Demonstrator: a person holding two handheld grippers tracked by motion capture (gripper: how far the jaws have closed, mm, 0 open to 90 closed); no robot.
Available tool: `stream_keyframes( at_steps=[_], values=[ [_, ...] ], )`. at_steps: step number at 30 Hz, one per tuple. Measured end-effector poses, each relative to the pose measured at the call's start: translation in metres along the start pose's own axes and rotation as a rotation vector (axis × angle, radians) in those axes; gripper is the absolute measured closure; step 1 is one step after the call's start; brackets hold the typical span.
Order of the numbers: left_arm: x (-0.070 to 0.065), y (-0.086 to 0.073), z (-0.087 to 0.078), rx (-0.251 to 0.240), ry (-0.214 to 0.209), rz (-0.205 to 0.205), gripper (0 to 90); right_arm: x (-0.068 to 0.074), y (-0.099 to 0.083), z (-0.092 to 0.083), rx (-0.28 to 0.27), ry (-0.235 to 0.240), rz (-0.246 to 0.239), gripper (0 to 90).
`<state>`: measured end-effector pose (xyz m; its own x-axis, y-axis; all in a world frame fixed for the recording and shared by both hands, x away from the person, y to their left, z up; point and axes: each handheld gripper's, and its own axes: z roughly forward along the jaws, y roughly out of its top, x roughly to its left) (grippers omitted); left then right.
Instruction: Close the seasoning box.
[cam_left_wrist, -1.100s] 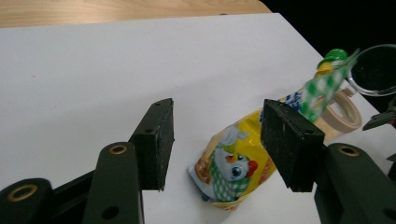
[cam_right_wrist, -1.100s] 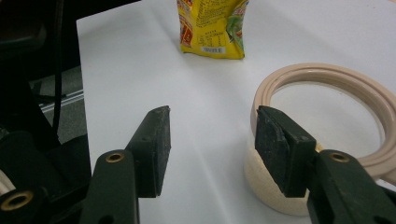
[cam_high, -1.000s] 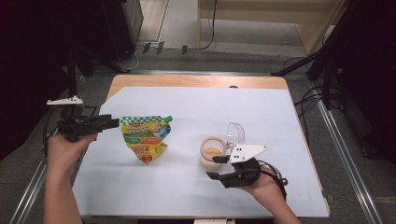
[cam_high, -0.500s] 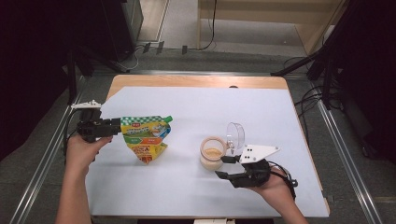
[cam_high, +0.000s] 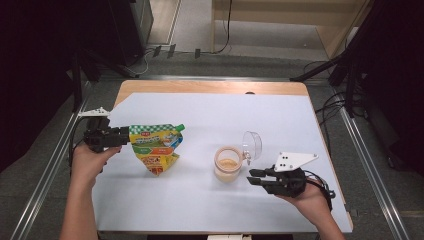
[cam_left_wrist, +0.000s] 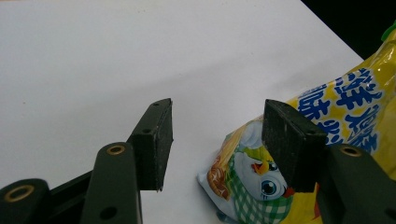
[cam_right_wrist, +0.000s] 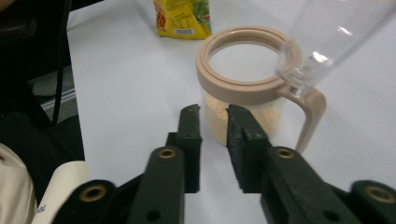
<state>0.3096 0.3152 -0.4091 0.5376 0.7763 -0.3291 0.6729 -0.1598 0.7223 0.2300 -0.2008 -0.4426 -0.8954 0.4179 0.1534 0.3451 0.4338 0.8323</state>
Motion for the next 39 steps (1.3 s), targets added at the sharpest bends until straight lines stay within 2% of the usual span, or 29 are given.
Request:
stream_keyframes(
  at_steps=[3,7,13,16,23,27,31,37,39],
  values=[
    [0.000,0.000,0.001,0.007,0.001,0.001,44.0,-0.007,-0.002,-0.004,-0.006,-0.001,0.042,81.4],
    [-0.001,0.000,0.001,0.000,-0.004,0.007,43.8,-0.020,-0.007,-0.008,0.007,-0.038,0.075,90.0],
    [-0.001,0.000,0.001,-0.001,-0.011,0.014,43.6,-0.034,-0.007,-0.005,-0.025,-0.082,0.136,90.0],
    [-0.001,0.001,0.002,-0.001,-0.014,0.011,43.4,-0.040,-0.004,0.005,-0.014,-0.101,0.124,90.0],
    [0.001,0.001,0.006,0.011,-0.015,0.010,43.1,-0.058,0.003,0.025,-0.008,-0.127,0.144,90.0],
    [0.003,0.001,0.008,0.010,-0.014,0.001,43.2,-0.067,0.009,0.028,-0.029,-0.130,0.167,90.0],
    [0.004,0.000,0.007,0.011,-0.012,0.000,43.2,-0.066,0.011,0.028,-0.072,-0.111,0.215,90.0],
    [0.005,-0.001,0.005,-0.001,-0.009,-0.004,43.2,-0.058,0.017,0.030,-0.080,-0.126,0.188,90.0],
    [0.005,-0.002,0.004,0.008,0.001,-0.001,43.3,-0.054,0.018,0.030,-0.082,-0.134,0.180,90.0]
  ],
)
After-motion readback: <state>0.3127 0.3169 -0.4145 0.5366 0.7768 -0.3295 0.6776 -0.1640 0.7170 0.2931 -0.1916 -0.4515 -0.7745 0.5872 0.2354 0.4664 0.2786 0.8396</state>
